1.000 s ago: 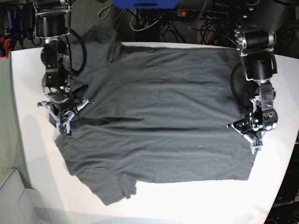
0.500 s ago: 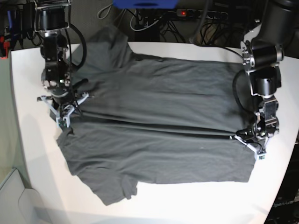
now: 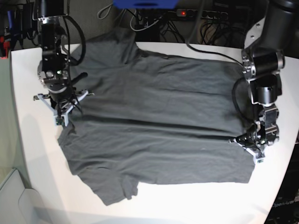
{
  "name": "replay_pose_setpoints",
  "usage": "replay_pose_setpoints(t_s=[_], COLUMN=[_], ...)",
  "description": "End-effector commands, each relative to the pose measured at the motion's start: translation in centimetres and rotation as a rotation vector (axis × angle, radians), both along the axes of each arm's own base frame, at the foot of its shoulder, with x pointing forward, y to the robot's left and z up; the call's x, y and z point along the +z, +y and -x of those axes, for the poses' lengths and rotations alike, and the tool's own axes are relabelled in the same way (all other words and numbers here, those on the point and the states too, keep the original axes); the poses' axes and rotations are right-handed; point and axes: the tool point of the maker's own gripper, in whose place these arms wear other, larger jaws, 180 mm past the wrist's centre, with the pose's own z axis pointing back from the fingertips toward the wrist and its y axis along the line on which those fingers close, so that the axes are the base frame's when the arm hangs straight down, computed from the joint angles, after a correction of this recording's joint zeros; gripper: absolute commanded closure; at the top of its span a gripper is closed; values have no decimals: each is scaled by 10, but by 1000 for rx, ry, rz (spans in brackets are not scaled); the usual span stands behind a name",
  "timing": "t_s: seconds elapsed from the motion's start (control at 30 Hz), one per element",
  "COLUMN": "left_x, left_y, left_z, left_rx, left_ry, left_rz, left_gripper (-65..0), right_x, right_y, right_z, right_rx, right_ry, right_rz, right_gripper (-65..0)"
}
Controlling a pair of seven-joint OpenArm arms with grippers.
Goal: Layout the t-shirt on the table in an organized manner, then fold the t-shirt properly
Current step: 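Move both grippers to the collar-side corners of the t-shirt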
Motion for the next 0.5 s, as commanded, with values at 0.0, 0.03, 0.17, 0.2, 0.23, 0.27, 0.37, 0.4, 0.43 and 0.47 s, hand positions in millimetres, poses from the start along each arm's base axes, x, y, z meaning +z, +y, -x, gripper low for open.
replay_pose_setpoints(t_s=[0.0, 0.03, 0.17, 0.2, 0.23, 0.27, 0.37, 0.4, 0.43, 0.47], left_x=[29, 33, 51, 54, 61, 65, 72, 75, 75, 76], left_y=[7, 6, 3, 3, 2, 2, -1, -2, -3, -4], left_z=[-20, -20, -12, -6, -3, 3, 29, 39, 51, 63], left_rx=[4, 2, -12, -15, -20, -24, -39, -44, -52, -60], left_ry=[-62, -56, -42, -33, -38, -33, -8, -1, 6, 10], left_rz=[-13, -14, -34, -45, -57, -68, -106, -121, -138, -158], left_gripper=[-1, -1, -1, -1, -1, -1, -1, -1, -2, -2], right_x=[19, 23, 31, 34, 35, 36, 39, 39, 39, 37], right_y=[-2, 0, 5, 6, 7, 7, 10, 12, 14, 19], right_z=[-10, -10, -5, -3, 0, 2, 10, 13, 17, 21], right_rx=[4, 6, 11, 14, 16, 18, 27, 37, 58, 91], right_ry=[-57, -61, -65, -68, -69, -70, -76, -72, -67, -57], right_rz=[14, 13, 7, 7, 7, 7, 7, 6, 8, 9], right_gripper=[0, 0, 0, 0, 0, 0, -2, -15, -35, -58])
